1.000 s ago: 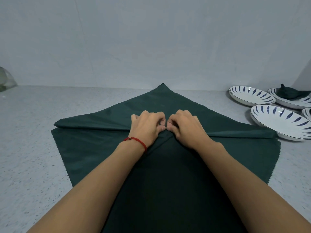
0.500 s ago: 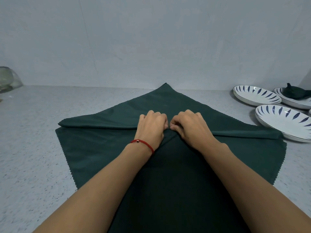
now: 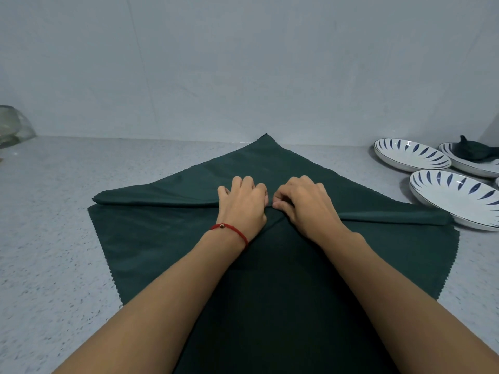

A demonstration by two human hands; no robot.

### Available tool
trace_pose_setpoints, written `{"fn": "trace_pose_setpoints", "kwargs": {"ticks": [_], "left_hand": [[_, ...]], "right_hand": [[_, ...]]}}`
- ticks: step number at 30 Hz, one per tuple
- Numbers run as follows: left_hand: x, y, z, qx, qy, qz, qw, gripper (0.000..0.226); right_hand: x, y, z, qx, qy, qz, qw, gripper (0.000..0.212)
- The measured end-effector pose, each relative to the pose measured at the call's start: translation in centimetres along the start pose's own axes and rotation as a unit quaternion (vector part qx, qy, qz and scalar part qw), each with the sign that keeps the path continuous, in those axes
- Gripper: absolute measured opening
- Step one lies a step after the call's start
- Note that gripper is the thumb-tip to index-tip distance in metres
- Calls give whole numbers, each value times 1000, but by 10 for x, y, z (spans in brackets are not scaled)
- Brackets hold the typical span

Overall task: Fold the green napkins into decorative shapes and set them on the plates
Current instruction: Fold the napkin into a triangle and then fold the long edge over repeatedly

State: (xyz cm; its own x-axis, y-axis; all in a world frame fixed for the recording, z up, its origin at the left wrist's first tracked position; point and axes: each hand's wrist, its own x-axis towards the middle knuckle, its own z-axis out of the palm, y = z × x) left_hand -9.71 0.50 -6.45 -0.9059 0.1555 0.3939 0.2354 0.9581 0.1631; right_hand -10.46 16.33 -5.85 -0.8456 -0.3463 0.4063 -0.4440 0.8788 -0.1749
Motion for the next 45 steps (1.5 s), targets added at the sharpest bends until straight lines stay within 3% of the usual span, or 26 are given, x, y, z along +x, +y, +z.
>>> {"fn": "trace_pose_setpoints", "kwargs": {"ticks": [6,11,16,20,26,29,32,39,42,45], "left_hand": [[-6,-4,-2,35,33,51,998,5],[1,-2,0,4,15,17,1000,10],[2,-1,1,-34,20,-5,999,15],[0,-5,-1,-23,33,19,999,1],[3,-6,-2,-1,17,21,1000,15],[8,-2,-3,-21,-11,5,1000,17],[16,-4,-7,-53,-52,-26,997,18],[7,-10,2,-55,0,6,998,6],[5,-13,1,-74,4,9,997,7],[10,-12,2,-65,-6,-7,998,13]], "right_hand": [[7,1,6,-4,-23,30,999,26],[2,-1,5,-94,52,-42,993,16],[2,-2,7,-48,38,-42,997,16],[6,-1,11,-9,3,1,1000,22],[11,-4,13,-16,-24,39,999,21],[2,-2,10,-33,25,7,999,11],[-3,0,6,-19,11,-7,1000,7],[9,-4,3,28,-45,71,996,16],[10,-5,4,72,-23,142,987,18],[7,-7,4,63,0,130,990,16]]}}
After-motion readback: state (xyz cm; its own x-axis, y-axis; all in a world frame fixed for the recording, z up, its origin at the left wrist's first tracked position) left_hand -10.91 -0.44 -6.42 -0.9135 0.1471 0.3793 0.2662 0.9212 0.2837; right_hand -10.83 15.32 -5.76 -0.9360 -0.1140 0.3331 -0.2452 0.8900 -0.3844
